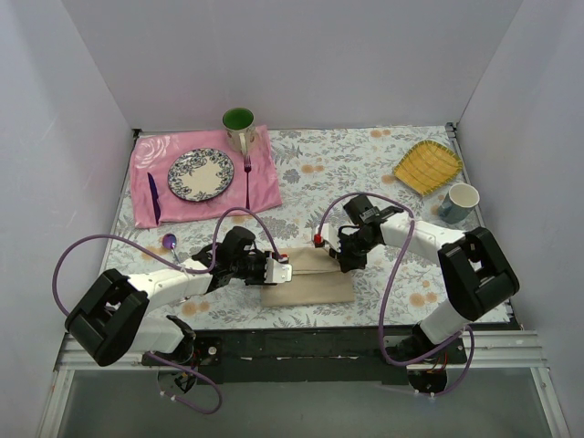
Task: Fold the napkin into a case and place the utensils inside
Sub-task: Fold the lower triangle-folded napkin at the center of the board.
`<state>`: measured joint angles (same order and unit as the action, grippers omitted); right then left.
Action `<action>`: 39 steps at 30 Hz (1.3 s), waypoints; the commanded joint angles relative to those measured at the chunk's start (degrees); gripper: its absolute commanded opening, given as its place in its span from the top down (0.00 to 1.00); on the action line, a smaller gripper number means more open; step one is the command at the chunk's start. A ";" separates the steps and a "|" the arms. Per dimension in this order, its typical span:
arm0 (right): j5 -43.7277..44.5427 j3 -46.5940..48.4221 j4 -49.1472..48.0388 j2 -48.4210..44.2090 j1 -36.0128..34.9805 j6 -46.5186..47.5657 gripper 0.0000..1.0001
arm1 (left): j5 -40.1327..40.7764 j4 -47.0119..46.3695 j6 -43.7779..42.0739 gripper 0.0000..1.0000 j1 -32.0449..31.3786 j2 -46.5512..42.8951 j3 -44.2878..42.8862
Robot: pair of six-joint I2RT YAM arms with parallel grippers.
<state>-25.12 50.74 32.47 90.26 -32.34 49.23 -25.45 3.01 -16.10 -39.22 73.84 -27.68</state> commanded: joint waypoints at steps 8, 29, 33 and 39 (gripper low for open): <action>-1.68 3.05 2.95 -5.18 -0.18 -0.28 0.99 | 0.67 1.91 0.36 0.93 -0.33 -1.33 -1.50; -5.28 4.54 9.81 -7.46 -0.09 1.74 0.99 | -2.14 9.29 1.25 1.00 -0.33 -6.96 -5.63; -6.43 2.88 9.55 -7.55 -0.10 1.13 0.99 | -3.20 10.62 1.07 1.00 -0.33 -6.96 -5.28; -6.60 0.15 5.77 -5.27 -0.36 0.25 0.99 | -3.02 9.92 0.63 1.00 -0.33 -3.89 -4.14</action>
<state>-29.98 52.56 40.07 84.27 -32.34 49.78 -26.76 12.47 -14.63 -39.22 68.86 -31.73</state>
